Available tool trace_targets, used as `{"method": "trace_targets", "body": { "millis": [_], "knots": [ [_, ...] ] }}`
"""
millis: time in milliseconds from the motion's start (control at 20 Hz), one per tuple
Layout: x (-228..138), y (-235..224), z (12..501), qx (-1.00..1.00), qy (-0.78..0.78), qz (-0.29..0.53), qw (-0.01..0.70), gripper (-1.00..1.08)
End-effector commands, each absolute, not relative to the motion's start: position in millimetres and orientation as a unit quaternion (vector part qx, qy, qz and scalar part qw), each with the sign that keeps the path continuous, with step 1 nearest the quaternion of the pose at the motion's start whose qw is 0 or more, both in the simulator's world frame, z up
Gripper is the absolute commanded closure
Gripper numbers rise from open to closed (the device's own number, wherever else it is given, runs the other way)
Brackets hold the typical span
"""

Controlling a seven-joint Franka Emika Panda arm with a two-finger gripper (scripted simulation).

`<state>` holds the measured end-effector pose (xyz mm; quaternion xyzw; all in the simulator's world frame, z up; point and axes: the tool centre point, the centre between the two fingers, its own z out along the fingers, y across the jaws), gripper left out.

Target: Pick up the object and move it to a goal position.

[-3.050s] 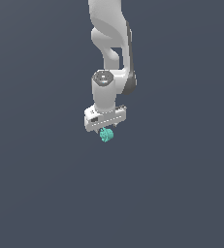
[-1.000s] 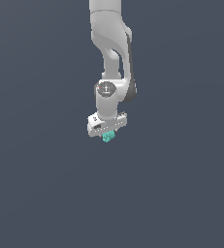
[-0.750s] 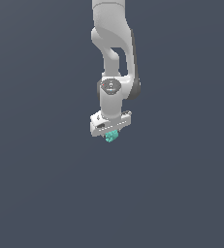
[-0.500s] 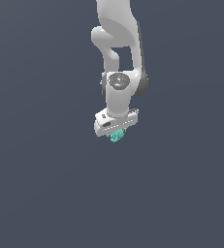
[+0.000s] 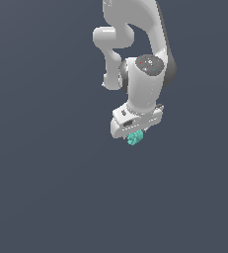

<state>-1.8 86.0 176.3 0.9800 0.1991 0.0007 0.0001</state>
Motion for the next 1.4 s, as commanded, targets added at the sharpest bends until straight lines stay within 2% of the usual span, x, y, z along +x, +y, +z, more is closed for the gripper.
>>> {"method": "trace_targets", "body": {
  "millis": [0,650,1350],
  "knots": [
    [9,101,195,0.98,0.199,0.0,0.0,1.08],
    [55,156,263,0.98,0.198,0.0,0.0,1.08],
    [72,175,285,0.98,0.198,0.0,0.0,1.08]
  ]
}}
